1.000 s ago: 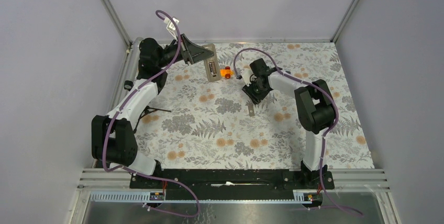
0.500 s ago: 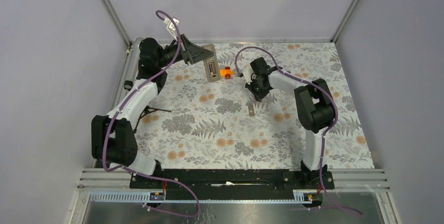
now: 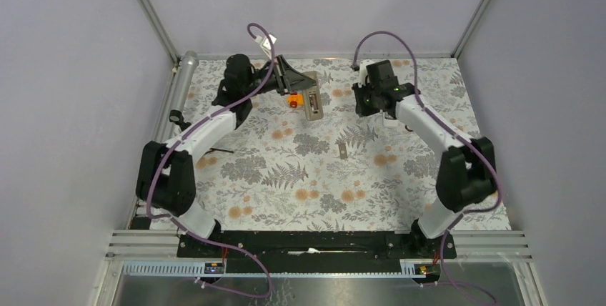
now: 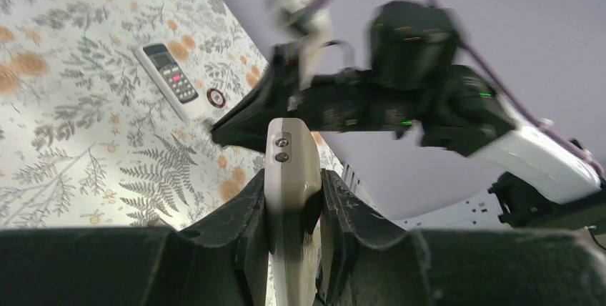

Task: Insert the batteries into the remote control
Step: Pick up the battery from the center of the board, then load the battery into the remote control.

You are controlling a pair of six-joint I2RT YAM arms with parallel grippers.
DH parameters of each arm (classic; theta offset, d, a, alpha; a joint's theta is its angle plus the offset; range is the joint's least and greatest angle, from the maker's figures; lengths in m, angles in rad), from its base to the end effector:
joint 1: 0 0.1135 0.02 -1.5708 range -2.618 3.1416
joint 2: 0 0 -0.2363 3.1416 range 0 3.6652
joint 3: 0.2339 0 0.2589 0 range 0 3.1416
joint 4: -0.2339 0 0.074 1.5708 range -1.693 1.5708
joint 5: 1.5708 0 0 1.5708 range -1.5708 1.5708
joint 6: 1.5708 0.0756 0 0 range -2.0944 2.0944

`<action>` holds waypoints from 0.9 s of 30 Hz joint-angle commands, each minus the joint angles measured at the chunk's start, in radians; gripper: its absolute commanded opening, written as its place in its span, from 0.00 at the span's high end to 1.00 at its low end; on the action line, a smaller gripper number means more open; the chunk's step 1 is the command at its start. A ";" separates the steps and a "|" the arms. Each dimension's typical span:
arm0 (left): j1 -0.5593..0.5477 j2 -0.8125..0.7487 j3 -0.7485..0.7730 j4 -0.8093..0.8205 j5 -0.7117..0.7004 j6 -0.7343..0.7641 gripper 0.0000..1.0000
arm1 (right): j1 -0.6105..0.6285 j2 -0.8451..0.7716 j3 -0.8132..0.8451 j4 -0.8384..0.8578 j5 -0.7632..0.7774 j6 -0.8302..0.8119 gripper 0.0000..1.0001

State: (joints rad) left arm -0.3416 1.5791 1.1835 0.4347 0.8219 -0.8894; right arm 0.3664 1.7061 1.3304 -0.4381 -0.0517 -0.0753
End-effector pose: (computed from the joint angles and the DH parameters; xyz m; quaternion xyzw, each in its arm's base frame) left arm 0.3610 -0.1871 0.3130 0.1053 0.6896 -0.6076 0.3796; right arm 0.3822 0.1508 0.2024 -0.2128 0.9043 0.0773 0.3620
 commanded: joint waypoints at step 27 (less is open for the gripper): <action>-0.048 0.183 0.054 0.274 -0.108 -0.504 1.00 | 0.140 -0.251 0.110 0.275 -0.277 0.508 0.81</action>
State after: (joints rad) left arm -0.3824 1.7588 1.1900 0.5896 0.7036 -1.3140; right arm 0.4709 1.4410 1.3941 -0.1986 -0.3267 0.4500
